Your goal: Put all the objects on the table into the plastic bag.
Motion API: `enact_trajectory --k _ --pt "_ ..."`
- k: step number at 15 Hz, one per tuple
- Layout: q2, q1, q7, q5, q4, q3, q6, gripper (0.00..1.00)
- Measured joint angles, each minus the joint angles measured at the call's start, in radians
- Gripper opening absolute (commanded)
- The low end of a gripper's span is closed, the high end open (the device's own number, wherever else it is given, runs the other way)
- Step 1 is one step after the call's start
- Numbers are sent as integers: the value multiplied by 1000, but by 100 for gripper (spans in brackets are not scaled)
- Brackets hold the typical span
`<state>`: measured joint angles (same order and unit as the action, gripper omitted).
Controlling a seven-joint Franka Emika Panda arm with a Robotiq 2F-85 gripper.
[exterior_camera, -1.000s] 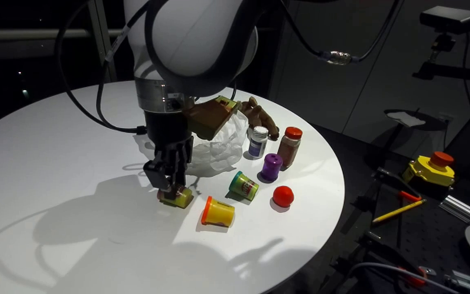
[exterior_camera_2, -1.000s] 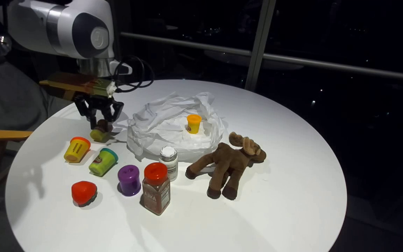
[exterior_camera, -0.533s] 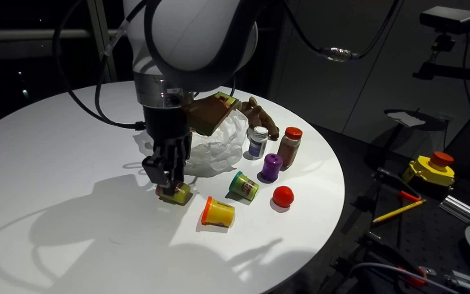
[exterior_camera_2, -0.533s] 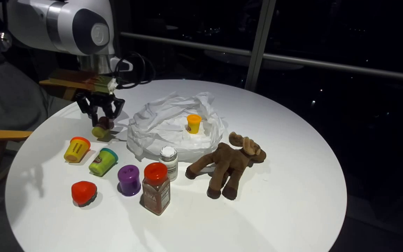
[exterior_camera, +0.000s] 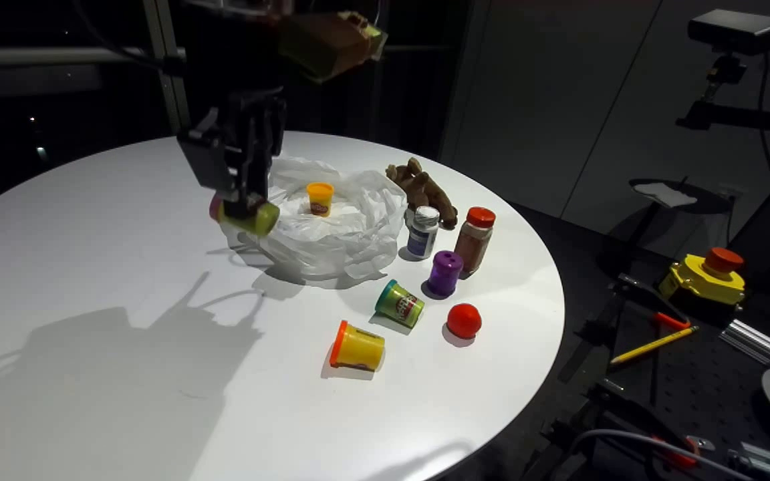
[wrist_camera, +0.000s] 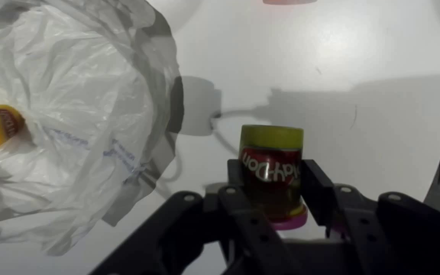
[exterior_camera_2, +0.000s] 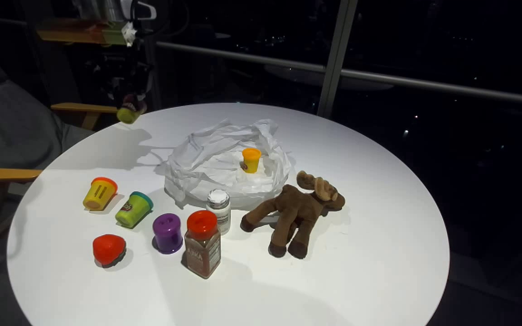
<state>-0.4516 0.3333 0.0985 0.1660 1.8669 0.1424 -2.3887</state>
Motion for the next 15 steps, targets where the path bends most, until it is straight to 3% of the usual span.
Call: enact_trajectory --k 3,8,15 --pt "62 -23 12 11 -1 -48 31 19" --pt "54 -127 9 11 -3 -118 43 19" --pt "-43 -280 -149 -110 -1 -97 -38 19"
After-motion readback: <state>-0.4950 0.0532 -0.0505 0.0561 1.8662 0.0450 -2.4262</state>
